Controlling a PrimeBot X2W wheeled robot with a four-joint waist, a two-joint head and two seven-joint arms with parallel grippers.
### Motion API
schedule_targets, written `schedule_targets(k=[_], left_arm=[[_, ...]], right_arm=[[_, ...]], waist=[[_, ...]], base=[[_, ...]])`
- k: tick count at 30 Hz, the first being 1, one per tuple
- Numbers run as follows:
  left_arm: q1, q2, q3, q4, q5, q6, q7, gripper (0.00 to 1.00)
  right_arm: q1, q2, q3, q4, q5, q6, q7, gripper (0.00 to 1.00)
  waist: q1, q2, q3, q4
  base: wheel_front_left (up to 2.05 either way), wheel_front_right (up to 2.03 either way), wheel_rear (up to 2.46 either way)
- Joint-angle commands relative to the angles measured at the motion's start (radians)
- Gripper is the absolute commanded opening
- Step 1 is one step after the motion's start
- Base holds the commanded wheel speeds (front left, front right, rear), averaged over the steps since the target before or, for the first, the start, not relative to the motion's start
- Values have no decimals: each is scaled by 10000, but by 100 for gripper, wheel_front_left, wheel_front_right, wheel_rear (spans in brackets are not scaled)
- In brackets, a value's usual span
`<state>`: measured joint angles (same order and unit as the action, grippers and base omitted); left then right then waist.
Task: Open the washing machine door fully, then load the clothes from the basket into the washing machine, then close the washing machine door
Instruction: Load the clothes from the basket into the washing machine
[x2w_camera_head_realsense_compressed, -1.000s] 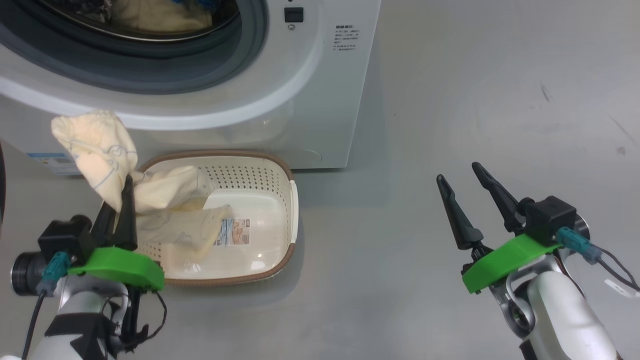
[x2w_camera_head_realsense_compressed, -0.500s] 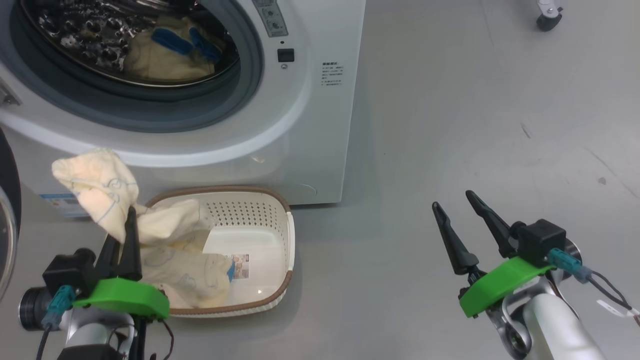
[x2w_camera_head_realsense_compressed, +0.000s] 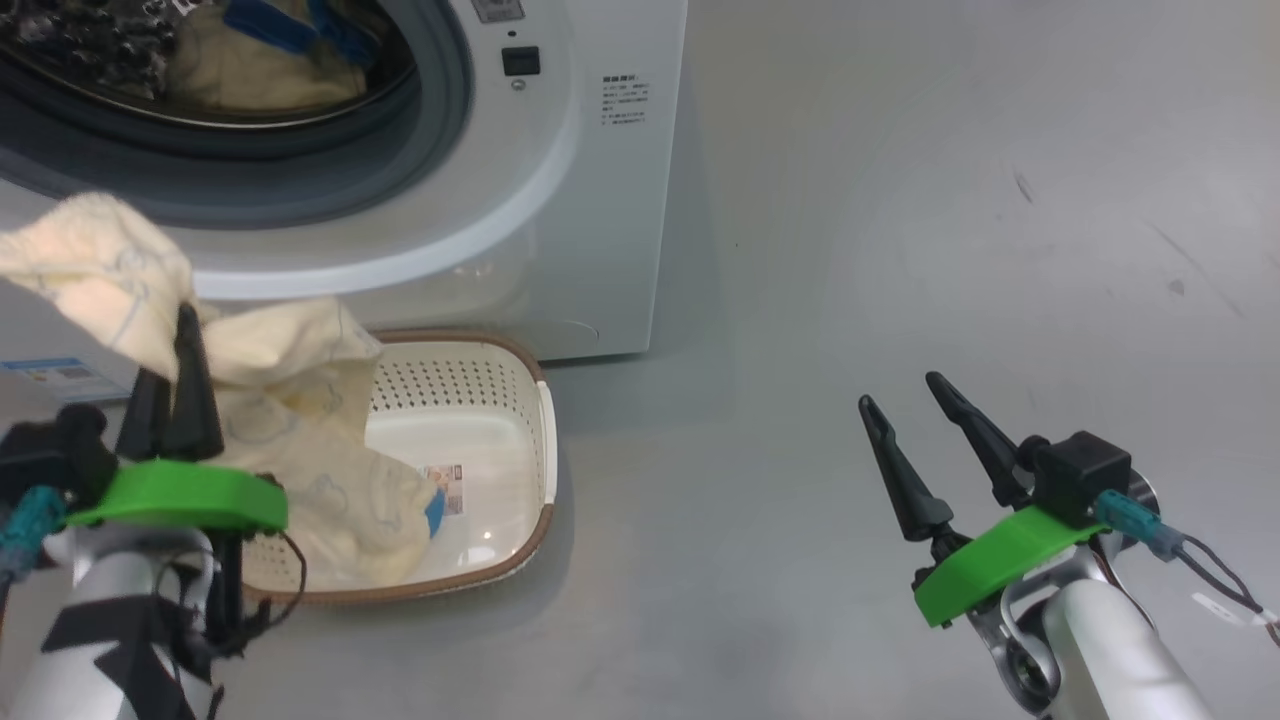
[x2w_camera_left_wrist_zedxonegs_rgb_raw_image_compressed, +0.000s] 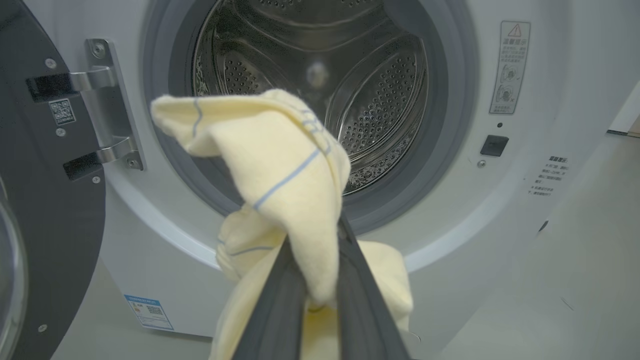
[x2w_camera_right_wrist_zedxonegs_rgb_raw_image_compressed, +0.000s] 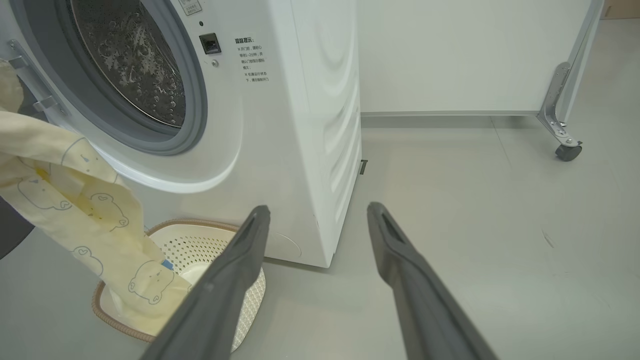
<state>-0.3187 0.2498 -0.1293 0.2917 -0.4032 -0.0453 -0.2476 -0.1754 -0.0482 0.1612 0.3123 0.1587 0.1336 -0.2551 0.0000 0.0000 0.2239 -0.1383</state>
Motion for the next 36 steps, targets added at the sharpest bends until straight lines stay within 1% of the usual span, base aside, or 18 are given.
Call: schedule_targets(k=[1,7,11,18,23,25,28,31,32,34,36], left_arm=[[-952,490,537,-357,-98,-106,-115,0],[-2605,1019,835,-203,-272,-238,111,0],[-3984,1342,966,52,-519,-388,425,0],[-6413,2058,759,1133,-843,-696,1196,0],[-8340,2551,665,2094,-1175,-794,1653,0],[-9152,2938,307,2432,-876,-818,1786,0],[-10313,3314,-215,2908,-802,-842,2077,0],[-11409,3652,-707,3292,-1159,-848,2495,0],[-11409,3652,-707,3292,-1159,-848,2495,0],[-12117,3936,-1047,3466,-1107,-850,2505,0],[-12854,4094,-1184,3682,-1131,-850,2328,0]], right_arm=[[-485,-20,159,-354,76,-29,-67,100],[-882,-20,145,-550,203,-29,-67,100],[-1130,-20,213,-717,312,-29,-67,100],[-1493,-20,382,-975,653,-29,-67,100],[-1726,-20,542,-1171,919,-29,-67,100],[-1831,-20,676,-1277,1007,-29,-67,100],[-1927,-20,826,-1424,1157,-29,-67,100],[-2031,-20,943,-1484,1348,-29,-67,100],[-2031,-20,943,-1484,1348,-29,-67,100],[-2086,-20,1077,-1457,1433,-29,-67,100],[-2146,-20,1207,-1445,1513,-29,-67,100]], waist=[[0,0,640,-235],[0,0,1856,-656],[0,0,2672,-922],[0,0,4006,-1391],[0,0,4992,-1686],[0,0,5374,-1803],[0,0,5796,-1967],[0,0,6161,-2138],[0,0,6161,-2138],[0,0,6332,-2195],[0,0,6464,-2251]], base=[[0,0,0],[0,0,0],[0,0,0],[0,0,0],[0,0,0],[0,0,0],[0,0,0],[0,0,0],[0,0,0],[0,0,0],[0,0,0]])
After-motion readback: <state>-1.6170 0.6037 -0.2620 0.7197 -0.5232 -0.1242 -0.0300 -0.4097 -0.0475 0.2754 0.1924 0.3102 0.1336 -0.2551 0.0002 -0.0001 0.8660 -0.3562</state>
